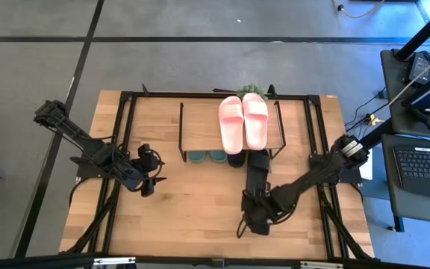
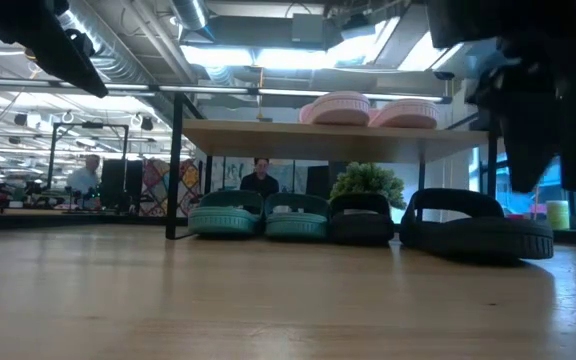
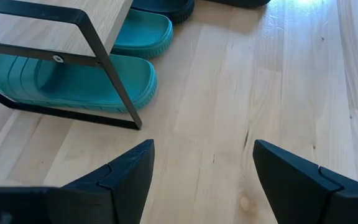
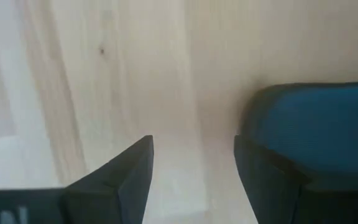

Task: Pick and place slides into the shelf
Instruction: Put the black slide under the shelf

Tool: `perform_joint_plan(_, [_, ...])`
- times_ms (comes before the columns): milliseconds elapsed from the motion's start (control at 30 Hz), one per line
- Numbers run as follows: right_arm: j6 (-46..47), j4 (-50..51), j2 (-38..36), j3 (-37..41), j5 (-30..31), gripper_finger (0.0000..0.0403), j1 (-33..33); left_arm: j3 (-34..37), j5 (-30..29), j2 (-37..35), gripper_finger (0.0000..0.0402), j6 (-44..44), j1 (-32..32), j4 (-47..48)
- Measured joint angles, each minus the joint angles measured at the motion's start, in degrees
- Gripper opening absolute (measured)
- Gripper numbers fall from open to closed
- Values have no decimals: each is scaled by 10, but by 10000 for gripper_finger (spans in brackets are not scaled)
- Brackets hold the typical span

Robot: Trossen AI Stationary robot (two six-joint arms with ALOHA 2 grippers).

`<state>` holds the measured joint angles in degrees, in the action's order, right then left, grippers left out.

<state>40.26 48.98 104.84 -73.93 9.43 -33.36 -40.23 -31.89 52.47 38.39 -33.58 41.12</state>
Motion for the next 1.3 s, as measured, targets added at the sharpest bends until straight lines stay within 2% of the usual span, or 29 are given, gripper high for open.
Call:
perform_joint_plan(167, [-3,-99,0,45,-40,224,6,0,0,0,263,0,0,0])
perform_joint_plan(300, [0,-124,0,73,-67,224,19,0,0,0,263,0,0,0])
perform_joint_plan(567, [9,-86,0,88,-57,224,37,0,0,0,263,0,0,0])
perform_joint_plan(900, [-44,-38,0,88,-37,224,84,0,-1,0,263,0,0,0])
perform_joint_plan(1100, [-94,-19,0,88,-2,224,122,0,-1,0,263,-1,0,0])
perform_joint_plan(1300, [-127,-7,0,88,1,224,166,0,-1,0,263,-1,0,0])
